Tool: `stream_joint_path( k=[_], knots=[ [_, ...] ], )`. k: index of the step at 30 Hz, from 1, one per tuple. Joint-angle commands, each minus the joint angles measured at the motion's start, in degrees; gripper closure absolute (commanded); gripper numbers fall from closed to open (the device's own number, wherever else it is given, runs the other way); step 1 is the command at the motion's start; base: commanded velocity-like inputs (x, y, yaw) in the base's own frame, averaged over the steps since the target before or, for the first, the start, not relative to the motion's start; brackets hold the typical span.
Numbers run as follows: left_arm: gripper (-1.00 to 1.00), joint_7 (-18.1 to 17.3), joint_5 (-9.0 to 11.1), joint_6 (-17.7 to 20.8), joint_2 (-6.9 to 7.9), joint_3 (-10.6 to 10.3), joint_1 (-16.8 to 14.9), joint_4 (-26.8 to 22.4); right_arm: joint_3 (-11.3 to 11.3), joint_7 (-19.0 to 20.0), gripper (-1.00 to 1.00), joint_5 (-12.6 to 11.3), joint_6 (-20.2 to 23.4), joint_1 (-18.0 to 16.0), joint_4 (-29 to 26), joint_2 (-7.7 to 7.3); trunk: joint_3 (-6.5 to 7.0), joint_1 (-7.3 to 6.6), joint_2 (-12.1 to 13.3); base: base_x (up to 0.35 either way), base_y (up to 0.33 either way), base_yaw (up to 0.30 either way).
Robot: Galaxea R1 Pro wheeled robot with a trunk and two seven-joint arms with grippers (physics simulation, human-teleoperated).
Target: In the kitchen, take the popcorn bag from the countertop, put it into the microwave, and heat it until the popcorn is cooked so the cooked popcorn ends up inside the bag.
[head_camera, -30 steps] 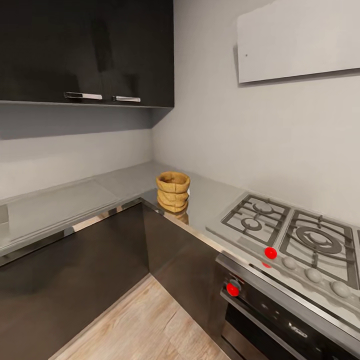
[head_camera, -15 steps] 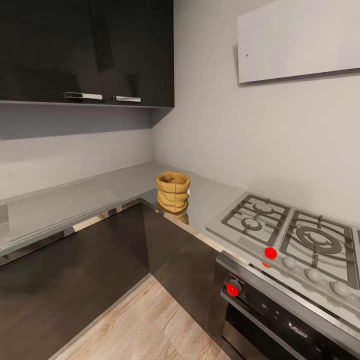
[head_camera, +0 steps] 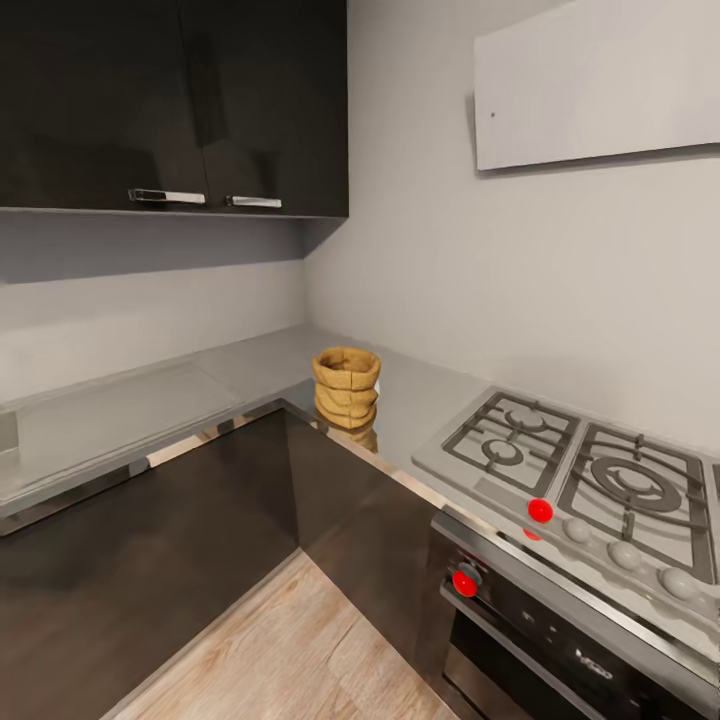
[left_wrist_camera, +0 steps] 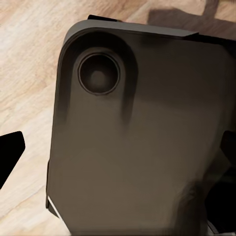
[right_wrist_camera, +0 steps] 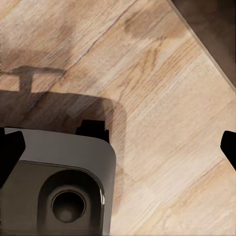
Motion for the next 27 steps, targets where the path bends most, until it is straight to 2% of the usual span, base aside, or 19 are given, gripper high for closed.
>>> stream_joint_path(
  k=[1, 27],
  knots=[
    [-1.00, 0.1, 0.4, -0.1, -0.02, 0.1, 0.0, -0.1, -0.5, 0.1, -1.00, 0.4, -0.3, -0.1, 0.2, -0.04, 0.14, -0.23, 0.4, 0.000, 0.000, 0.000],
    [-1.00, 0.1, 0.4, -0.1, -0.02, 0.1, 0.0, -0.1, -0.5, 0.1, -1.00, 0.3, -0.3, -0.1, 0.2, -0.13, 4.81, -5.94, 10.8, 0.000, 0.000, 0.000]
  ],
)
